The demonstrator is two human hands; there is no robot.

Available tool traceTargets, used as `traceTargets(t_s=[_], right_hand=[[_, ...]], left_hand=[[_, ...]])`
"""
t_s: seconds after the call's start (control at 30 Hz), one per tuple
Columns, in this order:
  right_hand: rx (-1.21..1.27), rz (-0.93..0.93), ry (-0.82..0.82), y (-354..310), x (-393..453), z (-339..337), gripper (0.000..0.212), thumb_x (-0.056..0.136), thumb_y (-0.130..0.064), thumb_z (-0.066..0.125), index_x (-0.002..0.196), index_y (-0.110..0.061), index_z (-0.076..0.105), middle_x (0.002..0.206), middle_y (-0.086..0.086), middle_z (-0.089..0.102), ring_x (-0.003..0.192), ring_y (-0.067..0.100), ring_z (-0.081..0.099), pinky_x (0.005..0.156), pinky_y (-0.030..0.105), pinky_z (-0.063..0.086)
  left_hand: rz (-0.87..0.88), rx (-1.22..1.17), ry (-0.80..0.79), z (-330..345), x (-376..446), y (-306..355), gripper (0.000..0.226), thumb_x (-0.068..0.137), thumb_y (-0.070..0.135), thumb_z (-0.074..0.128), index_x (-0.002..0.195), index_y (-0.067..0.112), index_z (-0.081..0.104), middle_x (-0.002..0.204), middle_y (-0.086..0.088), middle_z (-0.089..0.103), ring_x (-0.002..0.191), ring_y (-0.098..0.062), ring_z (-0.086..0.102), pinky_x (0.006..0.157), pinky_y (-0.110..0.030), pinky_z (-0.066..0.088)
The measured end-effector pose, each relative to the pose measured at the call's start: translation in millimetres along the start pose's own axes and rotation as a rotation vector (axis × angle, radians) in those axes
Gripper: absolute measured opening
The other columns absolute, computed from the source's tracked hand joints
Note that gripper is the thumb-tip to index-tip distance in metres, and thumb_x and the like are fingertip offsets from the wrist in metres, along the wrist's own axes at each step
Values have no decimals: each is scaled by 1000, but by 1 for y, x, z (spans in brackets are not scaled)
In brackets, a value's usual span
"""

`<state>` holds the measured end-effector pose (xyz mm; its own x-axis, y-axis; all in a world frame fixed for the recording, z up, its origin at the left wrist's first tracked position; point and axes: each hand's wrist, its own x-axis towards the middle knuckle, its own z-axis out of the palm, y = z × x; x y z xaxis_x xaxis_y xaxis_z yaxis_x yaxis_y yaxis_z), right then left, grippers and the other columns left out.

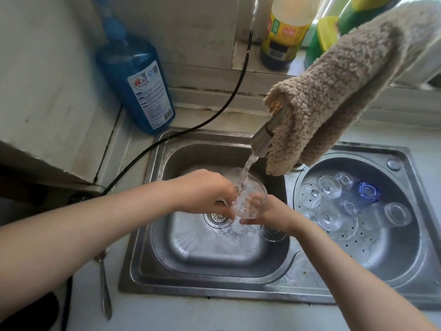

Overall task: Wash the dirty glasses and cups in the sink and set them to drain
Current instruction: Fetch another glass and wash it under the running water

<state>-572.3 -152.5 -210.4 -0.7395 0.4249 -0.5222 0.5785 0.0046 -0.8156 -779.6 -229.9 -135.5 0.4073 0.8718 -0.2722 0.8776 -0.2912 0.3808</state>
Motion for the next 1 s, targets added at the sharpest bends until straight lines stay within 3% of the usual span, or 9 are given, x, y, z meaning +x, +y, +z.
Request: traceTargets(t_s=[0.13, 0.27, 0.33, 0.47, 0.57, 0.63, 0.77, 0.9, 1.0], right_hand=[[-100, -41, 375, -4, 2, 21, 19, 79, -24, 75, 96, -20, 70, 87, -5, 72, 80, 7, 65, 70, 25, 51], [2, -20, 658, -8, 12, 35, 14, 84, -16, 68, 97, -10, 66, 84, -2, 67, 78, 14, 61, 65, 19, 46], [-75, -45, 546, -16, 15, 33, 16, 87, -13, 66, 102, -10, 66, 88, -2, 66, 79, 10, 59, 61, 7, 40], [24, 10, 271, -14, 14, 30, 30, 73, -37, 80, 95, -23, 67, 83, 0, 71, 70, 13, 65, 60, 26, 54], [123, 110, 173, -12, 4, 29, 32, 70, -37, 81, 86, -14, 66, 62, 0, 60, 49, 10, 48, 47, 27, 43], [266, 105, 124, -17, 0, 34, 30, 75, -23, 79, 88, -1, 65, 55, -1, 49, 45, 6, 34, 44, 22, 32], [576, 62, -129, -27, -6, 41, 28, 84, -10, 66, 96, 12, 53, 56, 6, 38, 45, 7, 23, 44, 21, 19], [810, 190, -413, -31, -11, 29, 17, 79, -13, 62, 78, -15, 45, 46, -11, 27, 38, 2, 22, 39, 15, 17], [747, 242, -321, -35, -11, 31, 15, 80, -13, 61, 77, -15, 47, 46, -8, 26, 38, 4, 21, 37, 16, 19]], left_hand=[[-231, -292, 48, 6, 9, 17, 54, 86, 64, 50, 79, 15, 71, 72, 1, 67, 69, -19, 60, 63, -33, 44], [-500, -536, 556, 23, 20, 39, 57, 84, 64, 51, 52, 17, 51, 51, 4, 52, 52, -17, 49, 55, -39, 43], [-548, -526, 796, 30, 22, 48, 48, 86, 58, 57, 54, 23, 46, 53, 8, 48, 54, -14, 46, 53, -34, 40], [-412, -397, 1120, 40, 20, 51, 41, 82, 57, 57, 74, 17, 58, 78, 8, 57, 79, -7, 49, 70, -18, 40], [-477, -564, 1036, 50, 14, 49, 66, 72, 63, 64, 118, 15, 57, 118, 3, 57, 111, -10, 51, 95, -27, 43], [-577, -980, 905, 51, 14, 54, 101, 56, 75, 68, 137, 22, 40, 127, 9, 54, 119, -9, 52, 99, -28, 44], [-563, -1465, 751, 59, 24, 49, 115, 36, 76, 79, 130, 21, 44, 118, -2, 65, 112, -16, 63, 99, -39, 49], [-273, -1821, 503, 65, 21, 36, 99, 42, 63, 86, 124, 18, 53, 108, -1, 70, 104, -17, 66, 86, -33, 55], [-351, -1871, 518, 67, 26, 33, 90, 46, 61, 87, 118, 16, 58, 110, -5, 69, 107, -21, 65, 95, -39, 51]])
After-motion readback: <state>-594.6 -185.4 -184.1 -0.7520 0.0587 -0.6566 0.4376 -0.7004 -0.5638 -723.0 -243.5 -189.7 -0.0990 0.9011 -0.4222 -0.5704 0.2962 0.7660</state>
